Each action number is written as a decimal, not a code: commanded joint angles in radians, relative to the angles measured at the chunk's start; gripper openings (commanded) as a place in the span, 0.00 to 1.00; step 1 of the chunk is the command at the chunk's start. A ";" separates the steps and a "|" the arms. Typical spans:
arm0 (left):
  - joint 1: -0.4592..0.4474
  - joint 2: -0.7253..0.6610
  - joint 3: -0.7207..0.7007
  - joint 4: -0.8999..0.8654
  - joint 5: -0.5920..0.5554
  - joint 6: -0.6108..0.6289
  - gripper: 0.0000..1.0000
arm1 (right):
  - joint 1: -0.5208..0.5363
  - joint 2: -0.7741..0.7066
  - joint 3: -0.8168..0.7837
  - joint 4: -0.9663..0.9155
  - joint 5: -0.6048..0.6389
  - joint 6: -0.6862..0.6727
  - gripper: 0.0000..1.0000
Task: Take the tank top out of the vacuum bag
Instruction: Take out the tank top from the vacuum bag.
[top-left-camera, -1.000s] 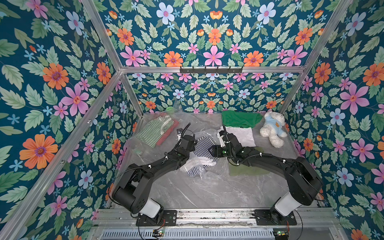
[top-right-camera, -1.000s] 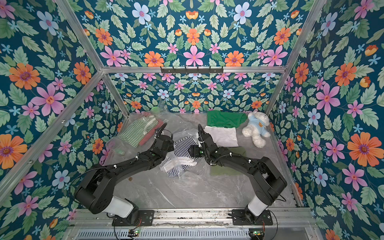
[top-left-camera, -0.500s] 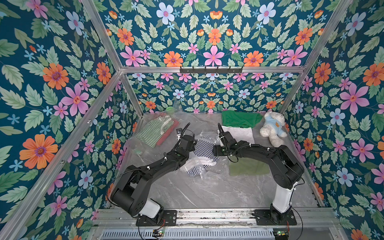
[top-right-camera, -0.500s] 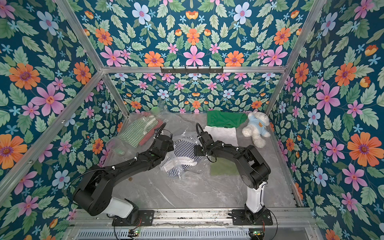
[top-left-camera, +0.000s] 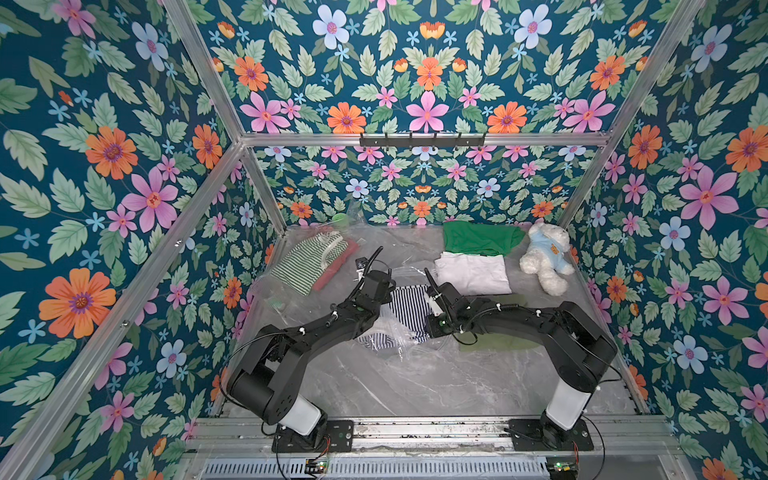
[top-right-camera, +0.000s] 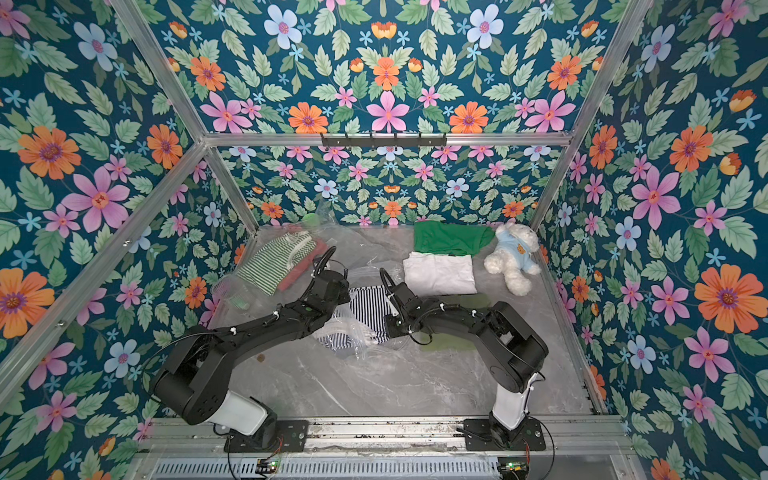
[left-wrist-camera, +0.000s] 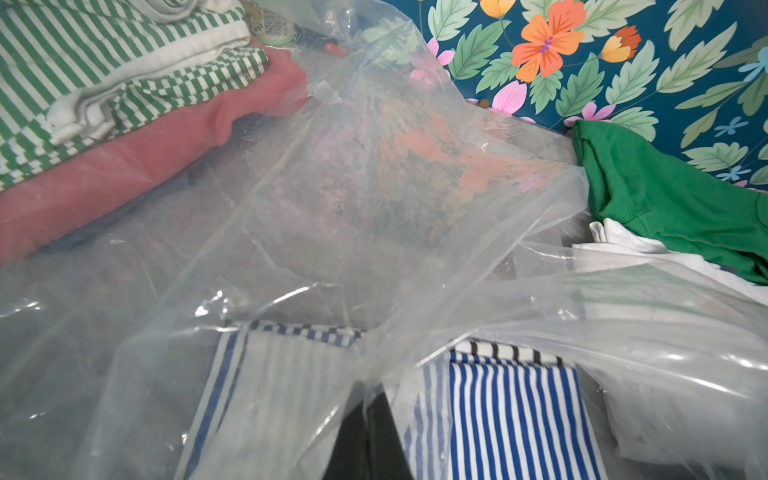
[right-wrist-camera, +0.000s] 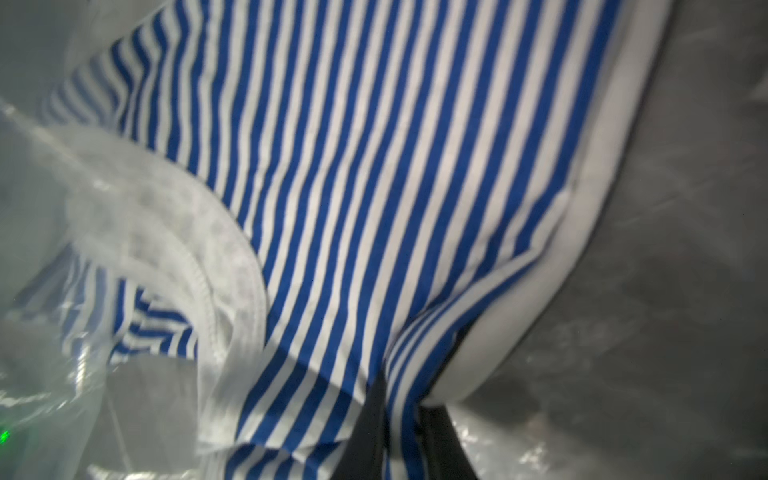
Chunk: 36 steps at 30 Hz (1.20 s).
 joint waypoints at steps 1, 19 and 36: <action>-0.002 0.006 0.010 0.024 -0.004 -0.013 0.00 | 0.036 -0.053 -0.026 -0.014 -0.026 0.005 0.27; -0.009 0.018 0.022 0.020 0.000 -0.013 0.00 | -0.120 0.001 -0.028 0.147 -0.111 0.211 0.70; -0.022 0.033 0.039 0.015 -0.002 -0.010 0.00 | -0.057 -0.048 0.082 0.133 -0.185 0.104 0.02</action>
